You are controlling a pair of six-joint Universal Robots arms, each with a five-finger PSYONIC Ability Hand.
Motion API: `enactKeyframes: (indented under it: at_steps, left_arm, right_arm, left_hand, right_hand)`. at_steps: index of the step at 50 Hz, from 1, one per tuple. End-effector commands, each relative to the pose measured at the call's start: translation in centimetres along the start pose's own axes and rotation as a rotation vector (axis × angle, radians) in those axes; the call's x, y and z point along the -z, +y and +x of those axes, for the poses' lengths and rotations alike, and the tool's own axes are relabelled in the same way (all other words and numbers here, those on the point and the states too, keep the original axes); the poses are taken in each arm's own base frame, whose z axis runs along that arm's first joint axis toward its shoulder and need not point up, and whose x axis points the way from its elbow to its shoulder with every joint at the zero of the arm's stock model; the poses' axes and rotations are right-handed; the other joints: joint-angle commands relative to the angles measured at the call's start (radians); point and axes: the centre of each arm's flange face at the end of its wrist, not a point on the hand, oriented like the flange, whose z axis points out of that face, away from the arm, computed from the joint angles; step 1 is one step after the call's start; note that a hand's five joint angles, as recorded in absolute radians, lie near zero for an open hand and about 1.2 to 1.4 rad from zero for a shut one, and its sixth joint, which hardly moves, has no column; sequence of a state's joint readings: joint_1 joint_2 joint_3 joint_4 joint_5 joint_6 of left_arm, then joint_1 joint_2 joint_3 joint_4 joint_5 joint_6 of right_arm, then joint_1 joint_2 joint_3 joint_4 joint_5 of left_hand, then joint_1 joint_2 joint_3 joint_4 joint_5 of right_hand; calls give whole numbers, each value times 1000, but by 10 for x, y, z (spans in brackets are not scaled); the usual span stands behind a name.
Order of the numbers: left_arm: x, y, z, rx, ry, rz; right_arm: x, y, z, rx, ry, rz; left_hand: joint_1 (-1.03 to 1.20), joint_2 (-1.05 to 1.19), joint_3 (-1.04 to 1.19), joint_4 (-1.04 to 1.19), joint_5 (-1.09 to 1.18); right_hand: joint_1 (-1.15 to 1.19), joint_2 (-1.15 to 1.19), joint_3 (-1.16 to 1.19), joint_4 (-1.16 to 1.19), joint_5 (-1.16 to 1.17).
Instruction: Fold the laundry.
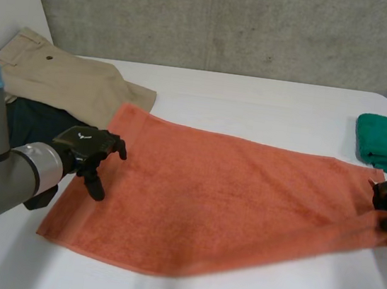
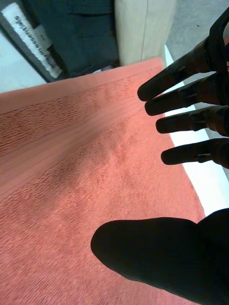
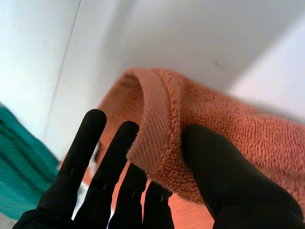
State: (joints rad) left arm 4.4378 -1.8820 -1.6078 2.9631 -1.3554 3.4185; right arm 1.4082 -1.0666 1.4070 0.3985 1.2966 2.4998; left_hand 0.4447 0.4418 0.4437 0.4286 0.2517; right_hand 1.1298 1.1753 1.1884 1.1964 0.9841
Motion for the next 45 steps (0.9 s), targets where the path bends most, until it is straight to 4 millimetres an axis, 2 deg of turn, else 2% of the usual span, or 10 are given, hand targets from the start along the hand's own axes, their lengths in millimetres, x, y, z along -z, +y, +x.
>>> enactKeyframes:
  at_steps: [1, 8, 17, 23, 29, 34, 38, 45]
  left_arm:
    - [12, 10, -5, -16, 10, -58]
    - [13, 26, -8, -45, 27, -126]
    - [3, 42, -12, -78, 28, -184]
    - [1, 51, -6, -90, 36, -221]
    - [5, 55, -5, -85, 38, -236]
    - [12, 56, -1, -80, 50, -245]
    - [18, 54, -4, -64, 40, -243]
    - [30, 52, -2, -47, 45, -248]
  right_arm:
    - [-3, 0, 11, -160, 46, 31]
    - [-8, 0, 13, -187, 67, 61]
    - [-10, 2, 11, -170, 64, 57]
    - [-12, 3, 14, -170, 73, 60]
    - [-15, 6, 16, -171, 75, 51]
    - [-17, 6, 16, -168, 74, 48]
    - [-17, 7, 15, -167, 78, 45]
    - [-19, 8, 15, -167, 83, 45]
  left_hand:
    - [15, 18, 16, 31, 34]
    - [51, 54, 52, 67, 69]
    - [103, 106, 104, 119, 122]
    - [349, 352, 350, 366, 368]
    - [447, 450, 448, 463, 465]
    - [444, 447, 445, 460, 463]
    - [301, 304, 302, 317, 319]
    - [256, 259, 257, 272, 275]
  right_hand:
    - [266, 221, 208, 200, 238]
    - [266, 221, 208, 200, 238]
    - [266, 221, 208, 200, 238]
    - [266, 221, 208, 200, 238]
    - [266, 221, 208, 200, 238]
    - [266, 221, 208, 200, 238]
    - [266, 221, 208, 200, 238]
    - [266, 221, 208, 200, 238]
